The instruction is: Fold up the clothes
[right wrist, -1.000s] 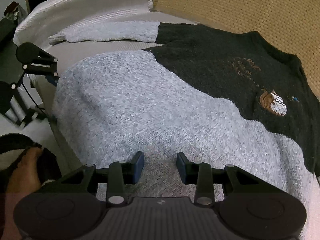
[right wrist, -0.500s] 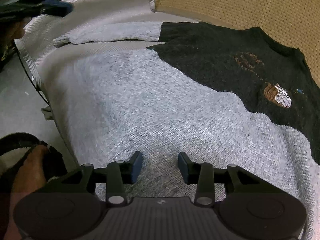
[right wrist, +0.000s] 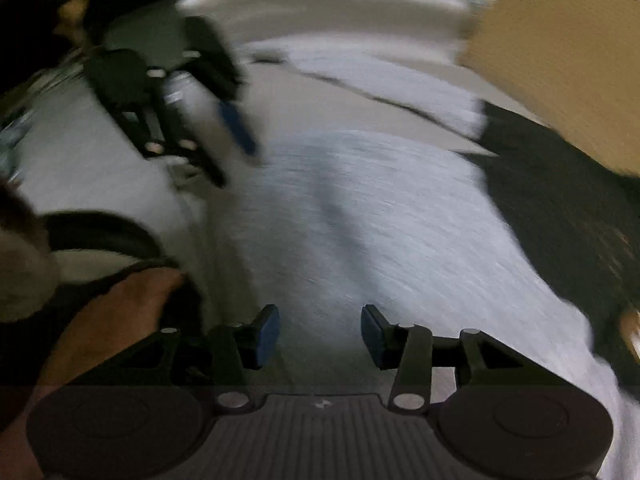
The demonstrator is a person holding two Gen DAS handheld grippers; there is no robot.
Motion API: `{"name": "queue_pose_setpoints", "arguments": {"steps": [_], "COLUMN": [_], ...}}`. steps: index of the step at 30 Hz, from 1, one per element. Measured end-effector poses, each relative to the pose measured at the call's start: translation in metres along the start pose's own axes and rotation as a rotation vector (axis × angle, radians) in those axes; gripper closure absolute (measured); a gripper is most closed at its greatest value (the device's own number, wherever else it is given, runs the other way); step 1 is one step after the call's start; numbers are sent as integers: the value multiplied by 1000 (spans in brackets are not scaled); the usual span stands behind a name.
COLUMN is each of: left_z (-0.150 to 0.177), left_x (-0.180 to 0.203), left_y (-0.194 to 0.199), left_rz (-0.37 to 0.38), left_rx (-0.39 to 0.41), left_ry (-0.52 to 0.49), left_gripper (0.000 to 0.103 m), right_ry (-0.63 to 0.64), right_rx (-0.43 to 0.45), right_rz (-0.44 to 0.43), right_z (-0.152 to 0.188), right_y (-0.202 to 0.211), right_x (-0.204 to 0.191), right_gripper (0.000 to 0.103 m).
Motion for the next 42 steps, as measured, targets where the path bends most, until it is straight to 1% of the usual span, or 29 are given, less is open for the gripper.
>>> {"name": "queue_pose_setpoints", "arguments": {"steps": [2, 5, 8, 10, 11, 12, 14, 15, 16, 17, 18, 19, 20, 21, 22, 24, 25, 27, 29, 31, 33, 35, 37, 38, 39, 42], "left_z": [2, 2, -1, -4, -6, -7, -11, -11, -12, -13, -14, -13, -12, -11, -10, -8, -7, -6, -9, -14, -21, -27, -33, -36, -39, -50], "left_x": [5, 11, 11, 6, 3, -1, -10, -14, -17, -20, -23, -25, -26, -28, -29, -27, -25, -17, -8, -2, 1, 2, 0, -2, -4, -10], "left_y": [-5, -8, -12, -11, -9, -7, -6, -6, -5, -3, -2, 1, 4, 8, 11, 15, 18, 20, 19, 17, 14, 10, 5, 4, 2, -7], "left_rz": [1, 12, 19, 34, 42, 46, 47, 48, 52, 56, 61, 60, 55, 50, 39, -32, -58, -40, -16, -22, -28, -55, -99, -122, -128, -175], "left_rx": [0, 24, 41, 61, 75, 93, 118, 127, 137, 147, 159, 172, 184, 197, 206, 220, 226, 236, 238, 245, 260, 272, 268, 267, 264, 267], "left_ry": [-6, 13, 40, 82, 107, 134, 188, 214, 232, 248, 265, 272, 274, 275, 275, 257, 240, 200, 175, 178, 196, 216, 265, 312, 359, 396], "left_gripper": [58, 58, 58, 58, 59, 59, 61, 62, 62, 62, 62, 62, 61, 59, 58, 48, 45, 39, 35, 29, 24, 23, 22, 21, 20, 20], "right_ry": [68, 165, 239, 285, 307, 328, 382, 395, 357, 320, 282, 244, 206, 168, 130, 28, -31, -143, -199, -211, -237, -223, -208, -212, -216, -239], "right_rx": [-1, 2, -41, -31, -24, -17, 3, 15, 30, 44, 58, 72, 86, 100, 114, 162, 192, 248, 280, 282, 292, 303, 318, 327, 332, 338], "right_rz": [-5, 28, -3, 24, 41, 59, 101, 116, 107, 98, 89, 80, 71, 62, 53, 37, 29, 16, 16, 6, -29, -25, -11, -5, 3, 7], "right_z": [-10, -21, -24, -26, -26, -26, -25, -25, -28, -30, -32, -35, -37, -39, -42, -48, -51, -57, -62, -70, -73, -78, -84, -86, -86, -86], "right_y": [-8, -20, -36, -42, -45, -48, -55, -56, -52, -48, -43, -39, -35, -31, -27, -14, -7, 7, 14, 13, 16, 20, 21, 24, 26, 25], "right_x": [-9, -22, -35, -42, -45, -47, -51, -50, -43, -36, -29, -22, -15, -8, -1, 19, 31, 54, 70, 76, 80, 81, 83, 85, 84, 88], "right_gripper": [54, 54, 53, 46, 41, 39, 40, 45, 49, 56, 67, 75, 87, 91, 92, 93, 94, 95, 95, 95, 95, 95, 95, 95, 95, 95]}}
Point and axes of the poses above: each gripper's, at about its wrist camera, not at the fingertips, and y roughly against the way its jaws point, x to its right, z to its underside, the point moved 3 cm from there along -y, roughly the way its jaws point, and after that the axes turned 5 degrees about y, right-handed, at the moved point
